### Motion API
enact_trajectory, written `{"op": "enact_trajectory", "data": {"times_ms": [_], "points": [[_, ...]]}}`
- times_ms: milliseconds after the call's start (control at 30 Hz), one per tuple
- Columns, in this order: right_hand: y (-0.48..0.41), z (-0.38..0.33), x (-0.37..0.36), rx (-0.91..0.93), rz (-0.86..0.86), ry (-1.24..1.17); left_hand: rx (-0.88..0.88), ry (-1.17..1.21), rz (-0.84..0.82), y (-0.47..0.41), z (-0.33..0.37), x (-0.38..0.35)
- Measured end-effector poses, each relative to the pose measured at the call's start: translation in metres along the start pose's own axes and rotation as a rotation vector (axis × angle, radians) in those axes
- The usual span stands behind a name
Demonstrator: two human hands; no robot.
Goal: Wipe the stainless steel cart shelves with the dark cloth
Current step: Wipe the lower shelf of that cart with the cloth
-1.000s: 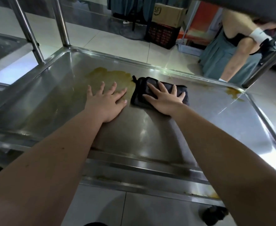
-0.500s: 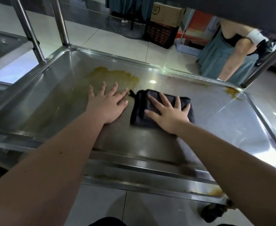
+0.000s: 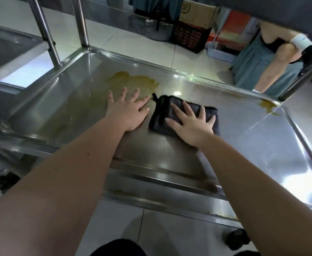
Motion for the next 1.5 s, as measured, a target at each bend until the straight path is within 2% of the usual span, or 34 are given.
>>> {"op": "enact_trajectory", "data": {"times_ms": [200, 367, 600, 733, 867, 1000, 1133, 1333, 1433, 1500], "points": [[0.106, 0.004, -0.021, 0.074, -0.032, 0.099, -0.006, 0.036, -0.073, 0.007, 0.002, 0.007], [0.095, -0.016, -0.019, 0.019, -0.05, 0.064, -0.026, 0.268, -0.043, 0.017, 0.0, 0.035], [0.076, -0.058, -0.013, 0.068, -0.083, 0.003, -0.11, 0.289, 0.021, 0.057, 0.016, 0.054], [0.061, -0.002, 0.004, 0.006, -0.085, -0.032, -0.104, 0.341, 0.004, 0.066, 0.059, 0.043], [0.044, 0.063, 0.008, -0.149, -0.014, -0.211, -0.164, 0.166, -0.013, 0.067, 0.116, 0.018], [0.044, 0.072, -0.006, -0.093, 0.036, -0.226, -0.092, 0.09, 0.009, 0.074, 0.144, -0.005], [0.041, 0.074, -0.011, -0.082, 0.045, -0.178, -0.09, 0.079, 0.053, 0.073, 0.124, -0.008], [0.035, 0.064, -0.012, -0.114, 0.004, -0.017, -0.002, 0.045, 0.008, 0.073, 0.034, 0.003], [0.023, 0.04, -0.004, -0.17, -0.035, -0.053, 0.014, 0.017, -0.023, 0.075, 0.019, 0.003], [0.004, 0.009, 0.005, -0.091, 0.042, -0.074, 0.016, 0.01, -0.036, 0.075, 0.02, 0.004]]}}
Point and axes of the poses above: each hand's wrist, its own y-axis away from the middle knuckle, its own x-axis out of the back of the hand, z = x × y, the point moved 2 cm from there along -y, towards the middle knuckle, and after that the axes turned 7 degrees about -x, right-handed, at the moved point
